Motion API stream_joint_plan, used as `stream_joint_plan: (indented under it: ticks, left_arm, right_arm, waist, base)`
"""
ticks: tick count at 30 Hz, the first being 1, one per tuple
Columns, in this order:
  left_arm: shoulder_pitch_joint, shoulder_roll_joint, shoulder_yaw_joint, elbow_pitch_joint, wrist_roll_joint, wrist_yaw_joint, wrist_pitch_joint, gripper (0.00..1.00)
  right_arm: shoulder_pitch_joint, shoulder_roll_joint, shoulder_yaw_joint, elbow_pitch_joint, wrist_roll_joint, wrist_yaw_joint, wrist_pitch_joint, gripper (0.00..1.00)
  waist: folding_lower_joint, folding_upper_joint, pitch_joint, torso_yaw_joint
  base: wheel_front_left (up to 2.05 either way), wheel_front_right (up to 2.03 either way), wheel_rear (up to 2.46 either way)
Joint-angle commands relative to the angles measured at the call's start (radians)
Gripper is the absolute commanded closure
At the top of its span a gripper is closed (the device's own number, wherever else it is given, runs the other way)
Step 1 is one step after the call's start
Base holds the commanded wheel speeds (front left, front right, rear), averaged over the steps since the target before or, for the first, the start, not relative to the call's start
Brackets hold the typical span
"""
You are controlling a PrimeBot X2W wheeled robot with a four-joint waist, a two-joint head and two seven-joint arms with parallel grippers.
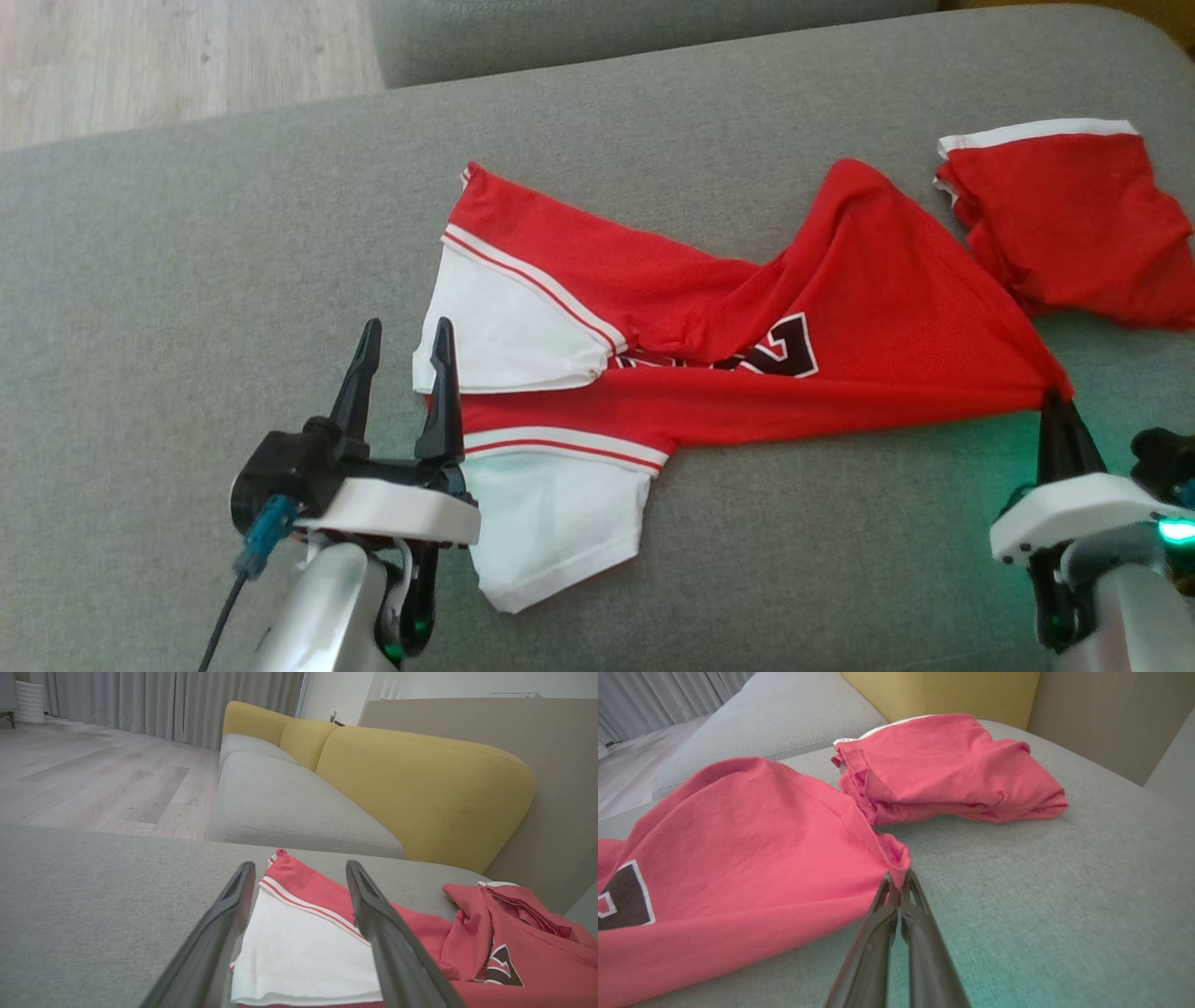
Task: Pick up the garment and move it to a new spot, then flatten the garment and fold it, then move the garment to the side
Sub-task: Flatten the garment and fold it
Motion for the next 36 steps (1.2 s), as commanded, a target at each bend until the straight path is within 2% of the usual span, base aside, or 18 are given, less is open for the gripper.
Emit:
stream_joint_plan:
  ticks: [1, 2, 3, 4, 9, 14, 17, 24, 30, 36]
  left_arm:
    - [-0.018, 0.001, 0.038, -0.024, 0.011, -0.003, -0.009, 0.0]
    - [-0.016, 0.001, 0.04, -0.021, 0.012, -0.005, -0.009, 0.0]
    - [-0.014, 0.0, 0.041, -0.018, 0.013, -0.006, -0.009, 0.0]
    - [-0.013, -0.001, 0.042, -0.015, 0.014, -0.008, -0.009, 0.0]
    - [-0.012, -0.004, 0.043, -0.006, 0.015, -0.014, -0.009, 0.0]
    - [-0.01, -0.008, 0.044, -0.001, 0.018, -0.022, -0.009, 0.0]
    - [-0.01, -0.009, 0.043, 0.002, 0.021, -0.027, -0.009, 0.0]
    - [-0.033, 0.014, 0.009, 0.019, 0.076, -0.046, -0.006, 0.0]
    - [-0.096, 0.048, -0.113, 0.048, 0.168, -0.089, 0.073, 0.0]
    - [-0.142, 0.067, -0.209, 0.083, 0.258, -0.097, 0.117, 0.0]
  right_arm:
    - [0.01, -0.005, 0.028, -0.064, 0.007, -0.001, 0.024, 1.0]
    - [0.025, -0.005, 0.032, -0.084, 0.01, -0.001, 0.039, 0.67]
    - [0.039, -0.005, 0.032, -0.103, 0.013, -0.001, 0.054, 0.2]
    - [0.051, -0.005, 0.029, -0.12, 0.012, -0.001, 0.068, 0.0]
    - [0.07, -0.005, 0.056, -0.209, 0.015, -0.001, 0.071, 0.0]
    - [0.072, -0.005, 0.201, -0.378, 0.029, -0.001, -0.045, 0.0]
    - [0.092, -0.005, 0.242, -0.421, 0.03, -0.001, -0.081, 0.0]
    - [0.122, -0.005, 0.265, -0.442, 0.037, -0.001, -0.117, 0.0]
    - [0.117, -0.005, 0.262, -0.433, 0.05, -0.001, -0.126, 0.0]
    - [0.1, -0.005, 0.265, -0.414, 0.071, -0.001, -0.13, 0.0]
  waist:
    - [0.0001, 0.0, -0.007, -0.006]
    - [0.0001, 0.0, -0.012, -0.008]
    - [0.0001, 0.0, -0.015, -0.009]
    - [0.0001, 0.0, -0.018, -0.009]
    - [0.0001, 0.0, -0.03, -0.005]
    - [0.0001, 0.0, -0.041, 0.01]
    - [0.0001, 0.0, -0.042, 0.018]
    - [0.0001, 0.0, -0.025, 0.015]
    - [0.0001, 0.0, 0.005, 0.002]
    - [0.0001, 0.0, 0.033, -0.018]
  base:
    - [0.0, 0.0, 0.0]
    - [0.0, 0.0, 0.0]
    - [0.0, 0.0, 0.0]
    - [0.0, 0.0, 0.0]
    - [0.0, 0.0, 0.0]
    - [0.0, 0.0, 0.0]
    - [0.0, 0.0, 0.0]
    - [0.0, 0.0, 0.0]
    - [0.0, 0.0, 0.0]
    - [0.0, 0.0, 0.0]
